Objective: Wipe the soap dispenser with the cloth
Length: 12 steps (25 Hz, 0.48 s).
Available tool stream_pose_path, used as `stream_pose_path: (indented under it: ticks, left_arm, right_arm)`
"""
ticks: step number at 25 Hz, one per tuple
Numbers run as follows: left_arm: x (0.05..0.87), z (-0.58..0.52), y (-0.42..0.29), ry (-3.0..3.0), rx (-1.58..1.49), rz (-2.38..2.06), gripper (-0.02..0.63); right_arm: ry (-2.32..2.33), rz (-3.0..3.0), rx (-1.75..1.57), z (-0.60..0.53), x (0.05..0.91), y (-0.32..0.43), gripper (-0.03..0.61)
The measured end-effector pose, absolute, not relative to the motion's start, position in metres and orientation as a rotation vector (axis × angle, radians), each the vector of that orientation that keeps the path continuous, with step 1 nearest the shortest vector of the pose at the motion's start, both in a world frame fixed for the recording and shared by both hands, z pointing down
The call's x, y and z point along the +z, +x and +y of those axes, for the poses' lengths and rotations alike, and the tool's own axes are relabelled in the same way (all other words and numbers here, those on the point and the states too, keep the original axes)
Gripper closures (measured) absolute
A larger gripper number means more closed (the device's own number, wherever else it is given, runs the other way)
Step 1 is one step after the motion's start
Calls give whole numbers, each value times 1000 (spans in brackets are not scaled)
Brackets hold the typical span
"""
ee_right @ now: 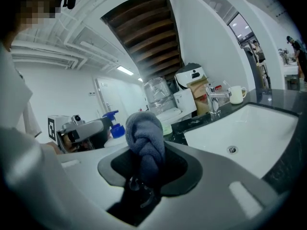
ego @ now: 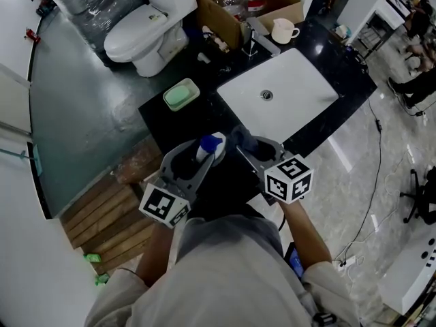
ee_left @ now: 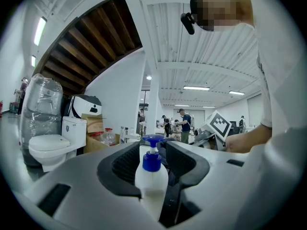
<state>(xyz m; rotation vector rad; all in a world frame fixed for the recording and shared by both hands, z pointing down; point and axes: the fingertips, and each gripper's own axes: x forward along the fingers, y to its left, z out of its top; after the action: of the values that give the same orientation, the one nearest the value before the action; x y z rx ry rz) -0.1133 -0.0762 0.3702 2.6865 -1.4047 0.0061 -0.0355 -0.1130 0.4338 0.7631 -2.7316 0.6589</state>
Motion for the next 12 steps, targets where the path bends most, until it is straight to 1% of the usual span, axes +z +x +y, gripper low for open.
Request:
stream_pose_path:
  ticks: [12]
  left_arm:
    - [371, -63, -120, 2631, -32, -1424, 466]
  right_arm:
    - [822, -2804, 522, -94, 398, -24, 465]
